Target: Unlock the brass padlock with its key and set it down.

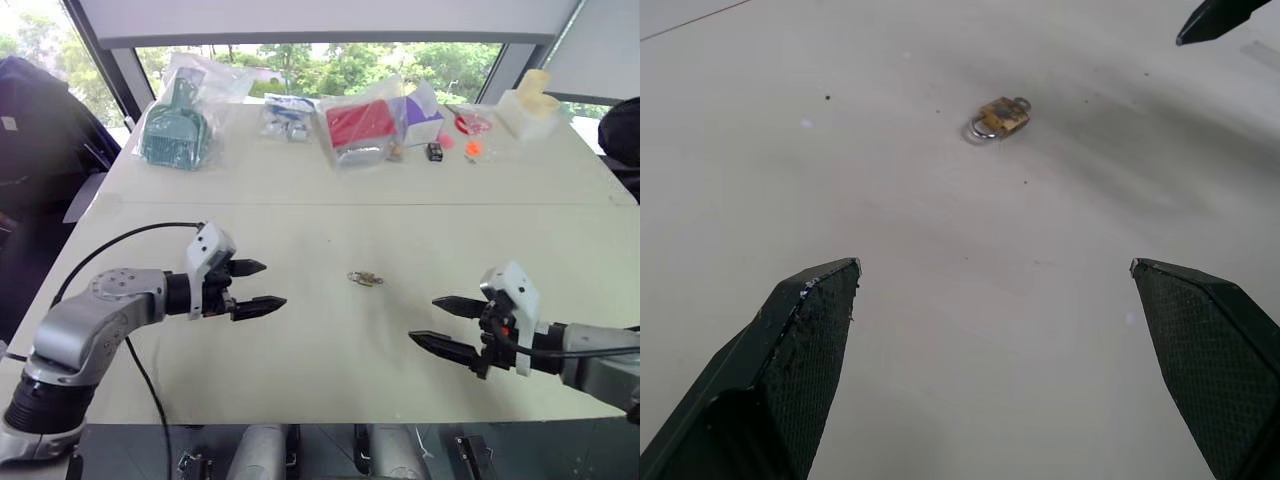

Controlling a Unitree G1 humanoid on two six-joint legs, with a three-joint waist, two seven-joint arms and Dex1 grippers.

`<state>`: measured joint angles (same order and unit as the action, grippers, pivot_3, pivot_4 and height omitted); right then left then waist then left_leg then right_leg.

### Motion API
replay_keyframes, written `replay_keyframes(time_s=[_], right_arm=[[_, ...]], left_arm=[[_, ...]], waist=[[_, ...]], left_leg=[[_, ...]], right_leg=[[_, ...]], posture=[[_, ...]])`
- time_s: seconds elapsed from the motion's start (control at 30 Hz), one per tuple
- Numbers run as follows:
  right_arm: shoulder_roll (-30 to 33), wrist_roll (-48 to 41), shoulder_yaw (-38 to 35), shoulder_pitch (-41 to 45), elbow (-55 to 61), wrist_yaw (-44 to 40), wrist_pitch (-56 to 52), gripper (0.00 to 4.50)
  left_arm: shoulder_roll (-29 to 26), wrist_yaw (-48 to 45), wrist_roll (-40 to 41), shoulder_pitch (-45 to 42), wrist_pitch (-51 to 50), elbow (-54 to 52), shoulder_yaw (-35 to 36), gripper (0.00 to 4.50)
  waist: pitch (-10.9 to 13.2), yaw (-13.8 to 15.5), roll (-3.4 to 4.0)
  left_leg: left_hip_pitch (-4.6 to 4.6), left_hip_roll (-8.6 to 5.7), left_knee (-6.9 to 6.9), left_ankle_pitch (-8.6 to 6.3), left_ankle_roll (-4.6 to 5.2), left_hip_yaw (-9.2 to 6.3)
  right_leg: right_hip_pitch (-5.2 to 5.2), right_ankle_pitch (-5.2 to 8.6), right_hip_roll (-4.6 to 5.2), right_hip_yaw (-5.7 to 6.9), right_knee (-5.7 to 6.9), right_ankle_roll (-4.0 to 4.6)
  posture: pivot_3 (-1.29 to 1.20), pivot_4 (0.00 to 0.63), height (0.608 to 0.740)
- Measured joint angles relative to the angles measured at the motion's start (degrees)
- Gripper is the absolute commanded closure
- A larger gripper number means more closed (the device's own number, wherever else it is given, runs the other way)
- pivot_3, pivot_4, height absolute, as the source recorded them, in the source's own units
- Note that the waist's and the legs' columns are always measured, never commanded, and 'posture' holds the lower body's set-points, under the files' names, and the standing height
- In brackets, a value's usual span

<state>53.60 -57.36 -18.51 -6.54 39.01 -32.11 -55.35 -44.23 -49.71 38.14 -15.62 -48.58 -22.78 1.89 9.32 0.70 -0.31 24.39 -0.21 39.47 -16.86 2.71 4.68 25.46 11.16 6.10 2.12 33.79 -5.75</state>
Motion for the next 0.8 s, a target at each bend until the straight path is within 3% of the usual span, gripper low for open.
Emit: replay_keyframes(time_s=[0.8], right_arm=[[-1.02,1.0,1.36,5.34,-2.36,0.23,-1.42,0.06]], left_arm=[[-0.76,-1.64,-1.19,-1.17,1.56,2.56,-0.7,0.0]], waist=[[0.0,0.06,0.0]], left_leg=[[0.0,-0.01,-0.05,0.05,0.01,0.0]], right_leg=[[-0.01,0.0,-0.02,0.03,-0.03,0.0]], posture=[[0.0,0.15,0.74]])
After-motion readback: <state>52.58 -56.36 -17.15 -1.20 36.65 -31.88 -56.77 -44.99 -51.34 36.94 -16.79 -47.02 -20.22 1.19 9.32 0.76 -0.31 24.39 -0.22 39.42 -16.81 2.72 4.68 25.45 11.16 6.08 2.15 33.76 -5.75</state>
